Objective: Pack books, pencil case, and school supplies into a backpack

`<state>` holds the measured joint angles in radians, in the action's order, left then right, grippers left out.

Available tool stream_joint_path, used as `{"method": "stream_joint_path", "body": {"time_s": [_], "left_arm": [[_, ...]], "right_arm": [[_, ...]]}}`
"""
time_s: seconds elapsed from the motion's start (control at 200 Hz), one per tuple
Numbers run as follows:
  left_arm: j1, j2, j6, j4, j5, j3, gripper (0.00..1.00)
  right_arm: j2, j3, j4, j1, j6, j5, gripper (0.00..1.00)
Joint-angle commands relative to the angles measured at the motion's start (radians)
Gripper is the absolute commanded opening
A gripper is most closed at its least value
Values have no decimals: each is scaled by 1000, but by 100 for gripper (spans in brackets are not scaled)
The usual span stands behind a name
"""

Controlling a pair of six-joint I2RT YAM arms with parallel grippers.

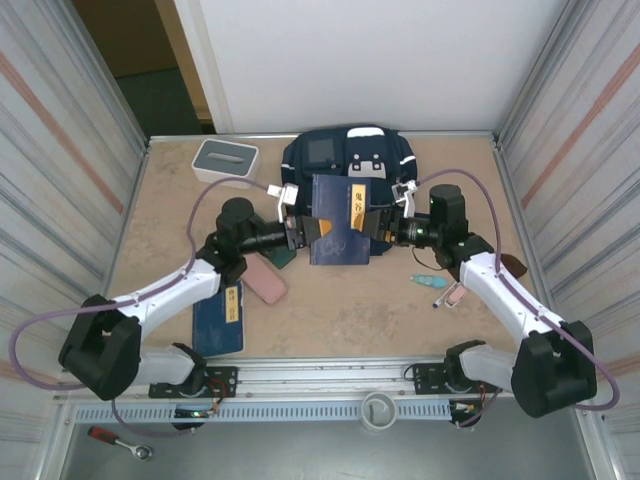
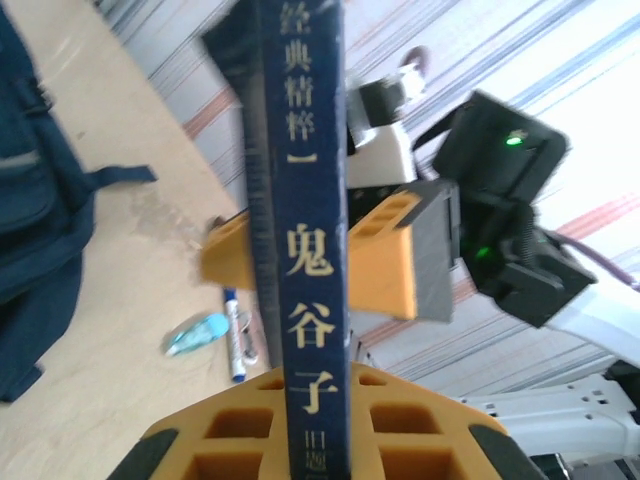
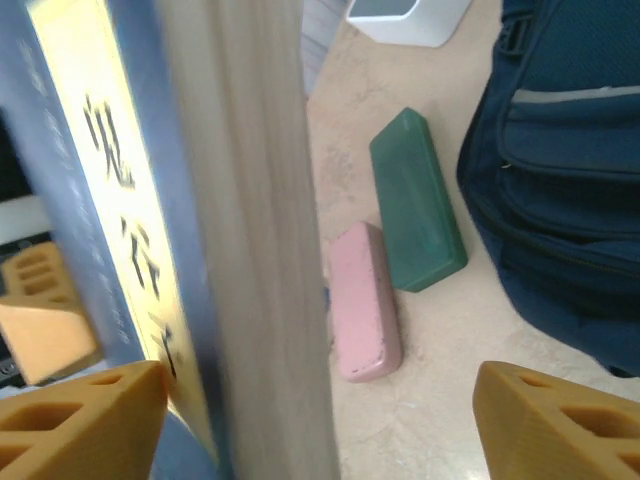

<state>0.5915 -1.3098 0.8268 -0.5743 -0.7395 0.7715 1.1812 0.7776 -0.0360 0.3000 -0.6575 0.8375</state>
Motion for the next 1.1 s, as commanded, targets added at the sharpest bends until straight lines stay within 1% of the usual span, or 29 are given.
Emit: {"method": "stream_joint_path", "body": {"time_s": [0.0,0.065,0.125,0.155,0.22,0.301,0.336,0.356,0.401,0.476,0.516,0.561,0.656,0.741,0.832,0.897,0.982,1.092], "left_arm": [[-14,-31,13,-106,-88,93,0],[-20,-69,61,-155,-98,115,0],[-29,-113,87,-163,-99,136,0],[-34,-135,91,-153,-100,149,0],[-45,-181,91,-122,-93,171,1],[-61,-227,51,-55,-78,200,21],[-69,-237,3,8,-64,220,34],[-74,-239,-35,52,-51,231,41],[-79,-237,-149,168,3,258,51],[-74,-230,-427,391,140,316,62],[-64,-237,-566,479,227,345,66],[-55,-257,-692,558,316,385,68],[-50,-335,-891,688,424,491,73],[-49,-430,-1045,802,454,596,74],[-49,-536,-1194,917,475,716,75],[-48,-606,-1283,990,469,795,76],[-45,-686,-1364,1065,408,882,77],[-25,-770,-1436,1136,333,973,79]], "right_arm": [[26,23,-151,1,-13,131,84],[41,22,-263,1,-66,170,83],[50,19,-367,2,-138,195,76],[51,17,-418,1,-163,195,67],[49,24,-453,-4,-194,169,41],[45,29,-444,-31,-219,136,14],[39,31,-407,-55,-226,113,4],[36,34,-371,-74,-225,100,0],[27,41,-277,-121,-218,75,0],[8,45,-109,-214,-178,22,0],[-10,43,-25,-260,-145,-16,0],[-31,33,31,-305,-114,-49,0],[-73,2,85,-377,-70,-95,0],[-89,-9,120,-406,-32,-123,0],[-81,-6,142,-414,-2,-133,0],[-64,0,155,-415,15,-134,0],[-38,4,162,-421,29,-128,0],[-6,2,162,-430,38,-127,0]]}}
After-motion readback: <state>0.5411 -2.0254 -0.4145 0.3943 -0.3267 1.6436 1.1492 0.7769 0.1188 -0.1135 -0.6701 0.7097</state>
